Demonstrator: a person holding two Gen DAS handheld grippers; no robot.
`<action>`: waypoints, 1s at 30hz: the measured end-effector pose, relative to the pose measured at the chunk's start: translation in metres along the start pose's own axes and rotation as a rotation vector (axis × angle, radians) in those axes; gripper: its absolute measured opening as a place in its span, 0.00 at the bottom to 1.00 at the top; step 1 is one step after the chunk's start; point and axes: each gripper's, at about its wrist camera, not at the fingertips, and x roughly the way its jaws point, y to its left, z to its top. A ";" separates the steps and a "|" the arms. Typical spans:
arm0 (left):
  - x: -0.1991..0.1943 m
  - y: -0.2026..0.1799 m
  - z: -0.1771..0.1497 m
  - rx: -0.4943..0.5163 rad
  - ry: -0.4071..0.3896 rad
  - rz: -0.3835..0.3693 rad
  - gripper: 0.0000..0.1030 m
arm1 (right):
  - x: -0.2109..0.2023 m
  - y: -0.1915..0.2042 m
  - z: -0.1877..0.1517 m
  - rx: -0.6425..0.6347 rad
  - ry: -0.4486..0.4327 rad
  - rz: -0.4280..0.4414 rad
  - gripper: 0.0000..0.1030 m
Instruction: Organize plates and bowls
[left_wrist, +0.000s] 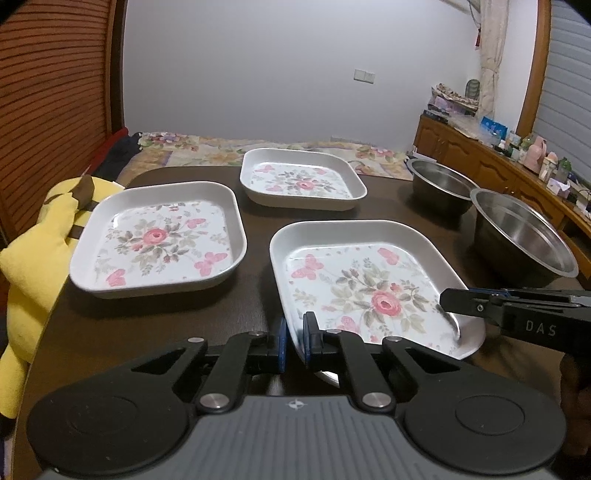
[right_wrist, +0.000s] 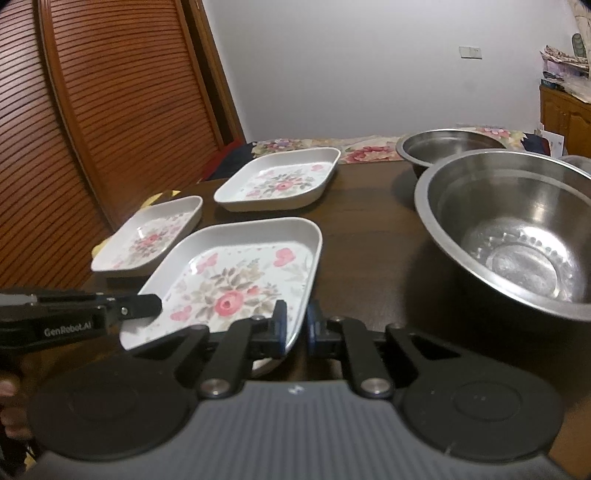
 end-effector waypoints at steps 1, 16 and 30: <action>-0.003 -0.002 -0.001 0.009 -0.002 0.009 0.10 | -0.003 0.001 -0.001 -0.003 -0.003 0.003 0.12; -0.043 -0.018 -0.032 0.016 -0.025 0.041 0.10 | -0.042 0.009 -0.019 -0.036 -0.020 0.047 0.12; -0.051 -0.015 -0.052 0.016 -0.012 0.045 0.09 | -0.052 0.017 -0.042 -0.025 0.023 0.063 0.13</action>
